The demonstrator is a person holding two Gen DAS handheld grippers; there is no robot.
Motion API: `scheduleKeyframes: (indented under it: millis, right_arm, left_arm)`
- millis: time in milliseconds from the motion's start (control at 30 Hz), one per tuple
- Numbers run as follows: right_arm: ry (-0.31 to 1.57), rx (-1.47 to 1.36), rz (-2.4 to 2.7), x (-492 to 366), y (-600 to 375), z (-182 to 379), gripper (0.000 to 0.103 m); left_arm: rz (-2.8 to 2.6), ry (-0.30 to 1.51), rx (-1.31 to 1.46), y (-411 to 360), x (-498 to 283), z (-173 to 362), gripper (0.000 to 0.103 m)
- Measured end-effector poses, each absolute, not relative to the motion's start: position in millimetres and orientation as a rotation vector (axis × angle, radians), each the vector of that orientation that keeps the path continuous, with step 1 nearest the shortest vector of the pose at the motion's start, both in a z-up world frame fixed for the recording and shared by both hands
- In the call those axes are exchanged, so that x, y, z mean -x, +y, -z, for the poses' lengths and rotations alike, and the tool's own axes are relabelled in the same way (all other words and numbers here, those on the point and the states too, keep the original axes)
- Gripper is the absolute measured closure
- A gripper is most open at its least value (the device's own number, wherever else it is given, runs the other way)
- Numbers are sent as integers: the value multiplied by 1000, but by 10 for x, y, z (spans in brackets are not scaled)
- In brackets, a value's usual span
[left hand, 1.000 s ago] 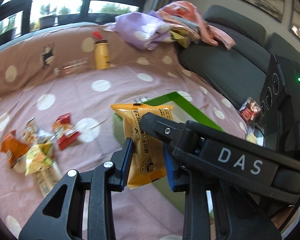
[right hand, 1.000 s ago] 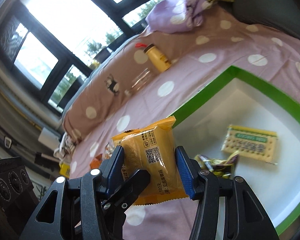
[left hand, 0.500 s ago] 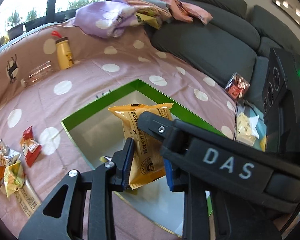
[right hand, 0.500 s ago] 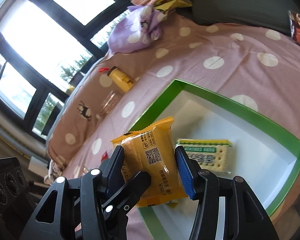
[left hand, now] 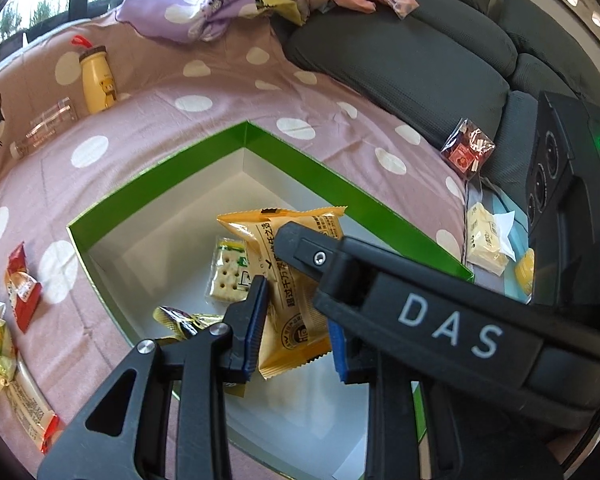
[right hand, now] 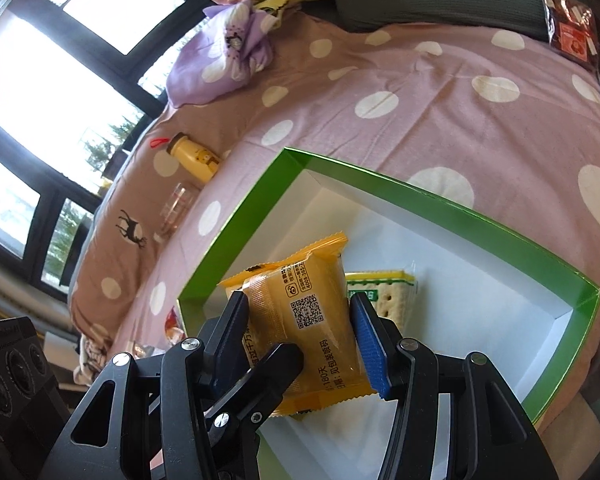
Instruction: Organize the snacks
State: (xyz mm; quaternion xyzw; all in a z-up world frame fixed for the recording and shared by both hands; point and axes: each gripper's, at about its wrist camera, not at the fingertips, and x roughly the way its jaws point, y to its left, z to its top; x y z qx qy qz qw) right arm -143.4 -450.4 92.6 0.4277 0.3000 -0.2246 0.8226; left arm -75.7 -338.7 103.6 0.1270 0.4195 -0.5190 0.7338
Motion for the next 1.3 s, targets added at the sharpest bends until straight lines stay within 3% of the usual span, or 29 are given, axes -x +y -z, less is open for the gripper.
scheduleKeyframes:
  millis: [733, 1200, 1300]
  right_arm:
    - [755, -952, 529, 1361, -4600, -658, 47]
    - [742, -924, 548, 1337, -4576, -692, 47]
    - [701, -890, 552, 1349, -4542, -780, 36]
  left_arm:
    - [1132, 1052, -284, -3524, 672, -767, 76]
    - [1107, 1040, -241, -3427, 645, -790, 73]
    - [1100, 1010, -210, -3306, 628, -901, 64]
